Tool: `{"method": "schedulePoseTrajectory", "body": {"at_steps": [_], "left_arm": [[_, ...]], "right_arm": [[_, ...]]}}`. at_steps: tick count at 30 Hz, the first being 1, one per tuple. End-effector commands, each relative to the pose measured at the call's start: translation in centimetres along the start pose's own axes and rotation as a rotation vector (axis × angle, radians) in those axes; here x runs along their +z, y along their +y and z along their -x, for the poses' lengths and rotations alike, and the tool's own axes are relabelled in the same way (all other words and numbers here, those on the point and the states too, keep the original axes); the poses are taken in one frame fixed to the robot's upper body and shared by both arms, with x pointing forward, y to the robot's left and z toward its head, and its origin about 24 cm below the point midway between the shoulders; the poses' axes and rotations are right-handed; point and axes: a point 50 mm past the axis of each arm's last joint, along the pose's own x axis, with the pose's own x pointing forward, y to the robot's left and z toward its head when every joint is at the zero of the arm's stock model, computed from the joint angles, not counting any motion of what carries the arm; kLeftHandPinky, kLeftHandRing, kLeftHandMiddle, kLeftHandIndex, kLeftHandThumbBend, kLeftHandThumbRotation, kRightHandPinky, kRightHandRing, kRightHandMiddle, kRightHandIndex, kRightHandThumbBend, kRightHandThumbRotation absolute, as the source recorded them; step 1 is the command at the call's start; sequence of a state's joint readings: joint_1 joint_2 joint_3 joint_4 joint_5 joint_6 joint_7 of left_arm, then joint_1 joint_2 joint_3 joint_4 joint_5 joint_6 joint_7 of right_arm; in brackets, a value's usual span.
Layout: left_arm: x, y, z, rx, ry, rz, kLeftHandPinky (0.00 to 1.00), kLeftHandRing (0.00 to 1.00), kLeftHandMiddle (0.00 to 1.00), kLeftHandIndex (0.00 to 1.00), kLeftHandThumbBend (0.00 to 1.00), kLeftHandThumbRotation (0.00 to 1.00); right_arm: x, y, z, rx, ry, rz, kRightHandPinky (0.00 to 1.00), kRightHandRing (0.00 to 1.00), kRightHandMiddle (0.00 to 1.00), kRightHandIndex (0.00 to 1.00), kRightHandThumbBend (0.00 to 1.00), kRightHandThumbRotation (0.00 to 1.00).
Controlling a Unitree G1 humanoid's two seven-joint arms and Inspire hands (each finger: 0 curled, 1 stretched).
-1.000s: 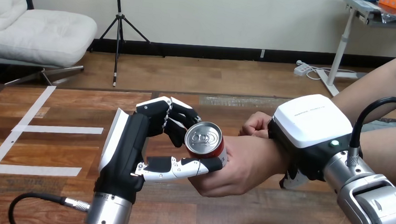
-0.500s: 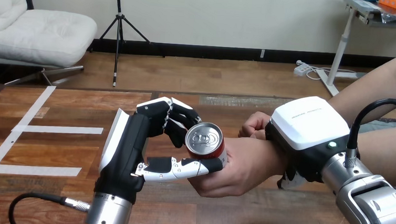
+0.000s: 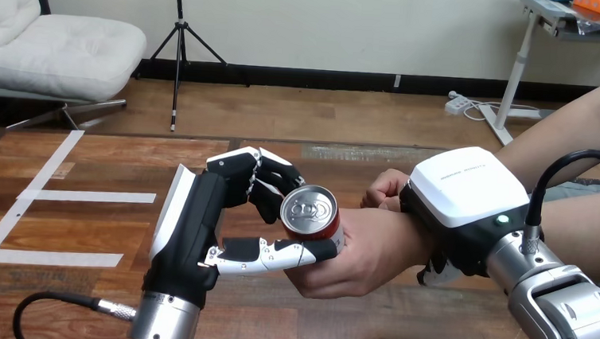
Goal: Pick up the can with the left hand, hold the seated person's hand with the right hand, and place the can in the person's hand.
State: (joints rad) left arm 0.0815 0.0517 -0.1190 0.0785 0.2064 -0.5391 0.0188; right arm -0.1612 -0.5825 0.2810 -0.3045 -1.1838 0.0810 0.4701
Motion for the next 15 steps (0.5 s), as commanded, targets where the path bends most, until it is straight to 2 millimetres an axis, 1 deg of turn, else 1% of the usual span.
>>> {"method": "schedulePoseTrajectory", "body": {"at_steps": [1, 10, 13, 15], "left_arm": [[2.17, 0.11, -1.32, 0.008, -0.131, 0.009, 0.33, 0.38, 0.42, 0.44, 0.71, 0.0], [2.07, 0.2, -1.3, 0.003, -0.123, -0.003, 0.34, 0.4, 0.43, 0.44, 0.71, 0.0], [2.04, 0.22, -1.33, -0.008, -0.113, -0.016, 0.35, 0.4, 0.44, 0.45, 0.71, 0.0], [2.04, 0.23, -1.34, -0.017, -0.105, -0.024, 0.36, 0.42, 0.47, 0.47, 0.71, 0.0]], "right_arm": [[-0.5, -1.98, -0.84, -0.088, 0.018, -0.012, 0.24, 0.31, 0.38, 0.52, 0.73, 0.0], [-0.51, -1.78, -0.87, -0.08, 0.026, -0.005, 0.24, 0.31, 0.38, 0.52, 0.73, 0.0], [-0.53, -1.72, -0.88, -0.077, 0.03, -0.003, 0.25, 0.33, 0.4, 0.53, 0.72, 0.0], [-0.55, -1.69, -0.89, -0.073, 0.032, -0.004, 0.28, 0.37, 0.44, 0.54, 0.72, 0.0]]}}
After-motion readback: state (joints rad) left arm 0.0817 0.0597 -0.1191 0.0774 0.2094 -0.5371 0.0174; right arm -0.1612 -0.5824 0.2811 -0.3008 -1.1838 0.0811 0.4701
